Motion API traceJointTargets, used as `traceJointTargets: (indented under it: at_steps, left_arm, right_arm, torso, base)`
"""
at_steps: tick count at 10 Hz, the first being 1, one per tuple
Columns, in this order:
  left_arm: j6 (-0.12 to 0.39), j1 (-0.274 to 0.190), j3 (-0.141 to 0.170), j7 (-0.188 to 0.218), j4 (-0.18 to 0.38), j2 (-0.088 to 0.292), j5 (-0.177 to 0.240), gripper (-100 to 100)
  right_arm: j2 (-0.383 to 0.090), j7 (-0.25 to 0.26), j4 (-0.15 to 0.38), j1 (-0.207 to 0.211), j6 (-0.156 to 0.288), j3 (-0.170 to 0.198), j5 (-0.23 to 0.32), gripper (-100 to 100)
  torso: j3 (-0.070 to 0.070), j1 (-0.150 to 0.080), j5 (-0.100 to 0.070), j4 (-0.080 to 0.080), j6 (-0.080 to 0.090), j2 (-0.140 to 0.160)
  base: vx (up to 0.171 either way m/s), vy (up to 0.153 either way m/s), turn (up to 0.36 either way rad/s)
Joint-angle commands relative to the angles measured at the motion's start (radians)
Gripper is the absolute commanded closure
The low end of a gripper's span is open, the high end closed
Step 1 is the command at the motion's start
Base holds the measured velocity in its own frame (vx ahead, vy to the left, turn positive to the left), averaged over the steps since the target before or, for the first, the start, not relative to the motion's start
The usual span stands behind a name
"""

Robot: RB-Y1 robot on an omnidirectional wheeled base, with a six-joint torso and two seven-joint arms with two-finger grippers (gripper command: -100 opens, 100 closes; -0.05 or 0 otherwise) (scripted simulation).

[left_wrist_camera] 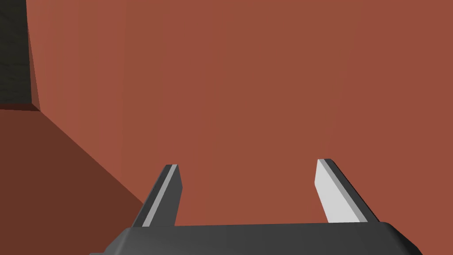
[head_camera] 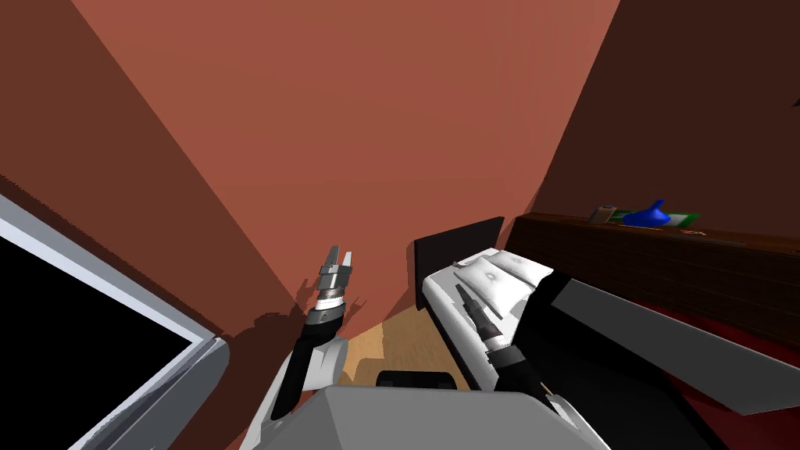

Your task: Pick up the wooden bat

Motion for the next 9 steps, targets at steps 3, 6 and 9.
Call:
traceJointTargets:
  at_steps: [3,6,9]
  left_arm:
    - [0.0,0.0,0.0,0.0,0.0,0.0,0.0,0]
    - [0.0,0.0,0.0,0.0,0.0,0.0,0.0,0]
    - [0.0,0.0,0.0,0.0,0.0,0.0,0.0,0]
  right_arm:
    - [-0.041,0.085,0.095,0.019,0.055,0.026,0.034,-100]
    - [-0.057,0.117,0.154,0.024,0.069,0.033,0.046,-100]
    - [-0.088,0.182,0.226,0.033,0.099,0.047,0.073,-100]
  torso:
    - [0.0,0.001,0.0,0.0,0.0,0.0]
    - [0.001,0.0,0.0,0.0,0.0,0.002]
    - [0.001,-0.001,0.0,0.0,0.001,0.002]
  base:
    - [0.082,0.026,0.103]
    - [0.051,0.011,0.08]
    - [0.056,0.0,0.091]
